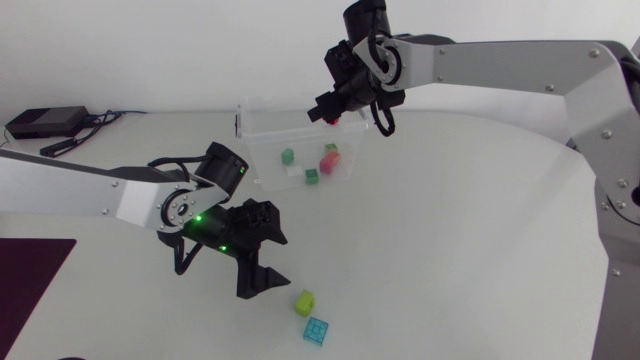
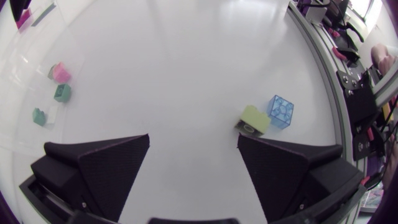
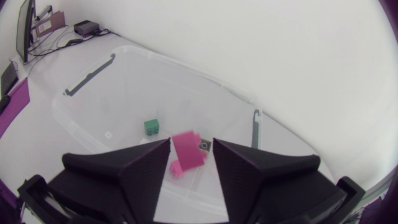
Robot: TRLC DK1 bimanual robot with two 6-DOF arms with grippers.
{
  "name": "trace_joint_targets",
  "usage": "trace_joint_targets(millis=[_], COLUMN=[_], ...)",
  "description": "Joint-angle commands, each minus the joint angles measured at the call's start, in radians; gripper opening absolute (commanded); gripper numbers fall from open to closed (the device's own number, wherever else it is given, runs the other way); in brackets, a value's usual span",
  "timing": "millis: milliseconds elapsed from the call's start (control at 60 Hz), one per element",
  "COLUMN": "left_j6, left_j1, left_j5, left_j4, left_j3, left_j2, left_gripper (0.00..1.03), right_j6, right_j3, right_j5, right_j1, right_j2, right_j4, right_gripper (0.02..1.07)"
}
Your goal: Pick up the duplo bricks and place them in the container
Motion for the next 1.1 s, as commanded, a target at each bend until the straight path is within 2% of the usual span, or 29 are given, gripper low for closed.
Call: trace_joint_targets(millis=[0, 283, 450, 650, 1083], left_j6=[0.039, 0.112, 0.199, 0.3, 0.378], left_j1=[-0.013, -0.049, -0.052, -0.055, -0.125], left_j5=[0.009, 0.037, 0.038, 0.063, 0.064], left_j4=[0.003, 0.0, -0.006, -0.098, -0.103], left_j3=[-0.039, -0.085, -0.075, -0.004, 0.047], left_j2=[0.023, -0.021, -0.012, 0.037, 0.121], left_gripper=[0.99, 0.99, 0.99, 0.99, 0.97], right_j6=[0.02, 0.017, 0.018, 0.017, 0.018], right_j3=[0.028, -0.02, -0.15, -0.303, -0.599], right_j5=[0.008, 0.008, 0.002, -0.032, -0.079], right_j1=[-0.002, -0.001, 0.021, 0.031, 0.03], right_j2=[0.017, -0.053, -0.15, -0.26, -0.455], right_j4=[0.013, 0.002, 0.011, 0.036, 0.079], right_gripper=[1.02, 1.02, 1.02, 1.02, 1.02])
